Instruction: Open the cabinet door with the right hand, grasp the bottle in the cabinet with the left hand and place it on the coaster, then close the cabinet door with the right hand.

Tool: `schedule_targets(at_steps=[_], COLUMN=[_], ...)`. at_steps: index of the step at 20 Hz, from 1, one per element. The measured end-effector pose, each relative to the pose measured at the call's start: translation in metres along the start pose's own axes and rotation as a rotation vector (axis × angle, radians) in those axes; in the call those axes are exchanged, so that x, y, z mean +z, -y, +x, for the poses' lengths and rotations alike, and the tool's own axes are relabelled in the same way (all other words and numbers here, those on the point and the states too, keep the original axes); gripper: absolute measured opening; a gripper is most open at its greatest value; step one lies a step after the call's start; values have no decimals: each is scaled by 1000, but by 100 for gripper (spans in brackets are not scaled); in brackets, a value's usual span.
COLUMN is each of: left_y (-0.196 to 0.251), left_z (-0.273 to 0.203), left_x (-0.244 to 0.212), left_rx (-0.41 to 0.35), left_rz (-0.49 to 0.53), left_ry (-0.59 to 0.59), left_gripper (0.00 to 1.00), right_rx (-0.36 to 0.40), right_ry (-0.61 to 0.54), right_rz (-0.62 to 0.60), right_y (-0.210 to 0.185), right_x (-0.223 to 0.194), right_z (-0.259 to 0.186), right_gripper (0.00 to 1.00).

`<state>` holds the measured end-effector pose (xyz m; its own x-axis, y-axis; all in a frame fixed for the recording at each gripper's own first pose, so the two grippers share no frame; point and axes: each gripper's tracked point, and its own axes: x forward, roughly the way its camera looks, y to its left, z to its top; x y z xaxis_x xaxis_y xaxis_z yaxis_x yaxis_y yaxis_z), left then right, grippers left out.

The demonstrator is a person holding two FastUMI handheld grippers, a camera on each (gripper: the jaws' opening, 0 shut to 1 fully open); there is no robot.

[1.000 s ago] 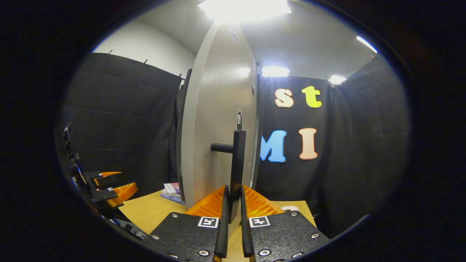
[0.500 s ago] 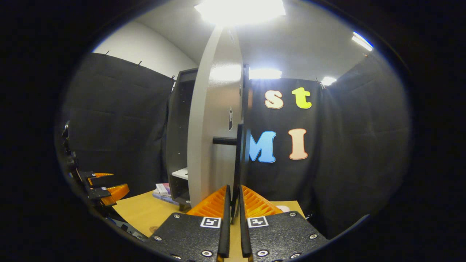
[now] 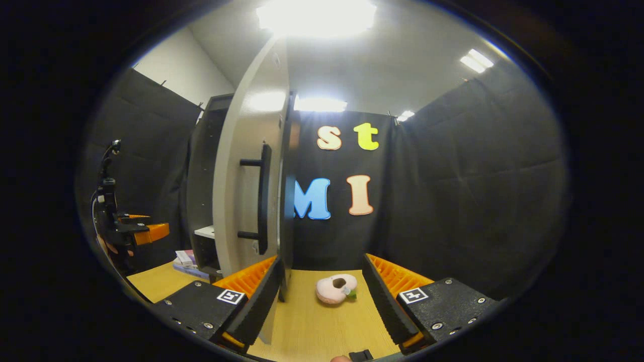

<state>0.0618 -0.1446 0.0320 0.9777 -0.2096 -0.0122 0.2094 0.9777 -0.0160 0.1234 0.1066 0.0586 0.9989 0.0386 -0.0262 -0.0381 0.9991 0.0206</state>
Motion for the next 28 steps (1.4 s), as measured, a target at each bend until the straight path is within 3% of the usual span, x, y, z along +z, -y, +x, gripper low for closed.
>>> schedule_targets(at_steps=[4, 5, 7, 9, 12, 13, 14, 15, 17, 24, 28], left_y=[3, 4, 5, 8, 14, 17, 21, 25, 32, 40, 39], left_z=[58, 70, 97, 127, 168, 181, 197, 210, 234, 297, 321], left_x=[6, 7, 9, 5, 3, 1, 1, 2, -2, -25, -29], left_rx=[-67, -76, -96, -120, -147, -153, -163, -173, -191, -187, -182], left_rz=[-76, -84, -90, -93, -71, -63, -59, -59, -58, -30, -50], left_ry=[-2, -5, -13, -18, -12, -10, -2, 6, 9, -10, -8], left_gripper=[89, 93, 92, 85, 92, 92, 85, 89, 85, 92, 88], right_rx=[-119, -146, -184, -223, -276, -292, -310, -328, -349, -404, -406], right_ry=[-31, -40, -64, -81, -93, -104, -118, -136, -164, -191, -201], right_rz=[16, 21, 39, 49, 52, 53, 56, 62, 86, 150, 201], right_y=[22, 25, 29, 32, 40, 43, 45, 47, 49, 52, 43], right_x=[-14, -19, -26, -32, -40, -44, -48, -53, -61, -67, -69], right_z=[-2, -2, 0, 5, 12, 14, 16, 20, 27, 46, 57], right_gripper=[95, 95, 95, 95, 95, 95, 95, 95, 95, 95, 95])
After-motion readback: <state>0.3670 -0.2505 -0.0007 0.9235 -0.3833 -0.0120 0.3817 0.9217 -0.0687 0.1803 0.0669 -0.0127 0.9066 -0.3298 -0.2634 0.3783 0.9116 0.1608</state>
